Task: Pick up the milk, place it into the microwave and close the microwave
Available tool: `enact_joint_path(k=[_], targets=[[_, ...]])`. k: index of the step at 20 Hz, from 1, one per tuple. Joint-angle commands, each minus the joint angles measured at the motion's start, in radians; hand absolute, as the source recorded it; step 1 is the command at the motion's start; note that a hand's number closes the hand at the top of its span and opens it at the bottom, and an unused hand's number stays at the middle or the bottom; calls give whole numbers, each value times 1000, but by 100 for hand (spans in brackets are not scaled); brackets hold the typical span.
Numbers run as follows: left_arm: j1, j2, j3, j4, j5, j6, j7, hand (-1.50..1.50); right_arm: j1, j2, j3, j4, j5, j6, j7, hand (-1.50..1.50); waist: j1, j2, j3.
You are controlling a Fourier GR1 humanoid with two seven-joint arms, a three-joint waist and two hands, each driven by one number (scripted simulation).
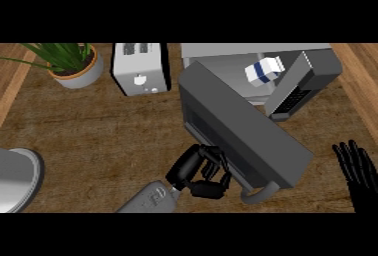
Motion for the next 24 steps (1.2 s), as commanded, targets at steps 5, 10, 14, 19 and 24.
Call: enact_joint_path(k=[5,10,14,19,24], targets=[[-155,-4,-133,94,231,71,44,150,4,-33,21,-217,-98,54,140,-150,-46,12,-2],[-181,-4,-158,51,333,163,-25,150,15,-45,61,-249,-115,108,144,-150,-84,20,-2],[-198,-4,-152,46,408,232,-69,150,16,-75,51,-287,-137,118,190,-150,-110,24,-4],[-233,-5,-113,55,496,353,-87,150,-34,-131,13,-325,-170,127,235,-150,-116,28,-5],[-312,-5,-106,74,567,433,-70,-150,-53,-161,-15,-328,-192,141,238,-150,-159,35,-2]])
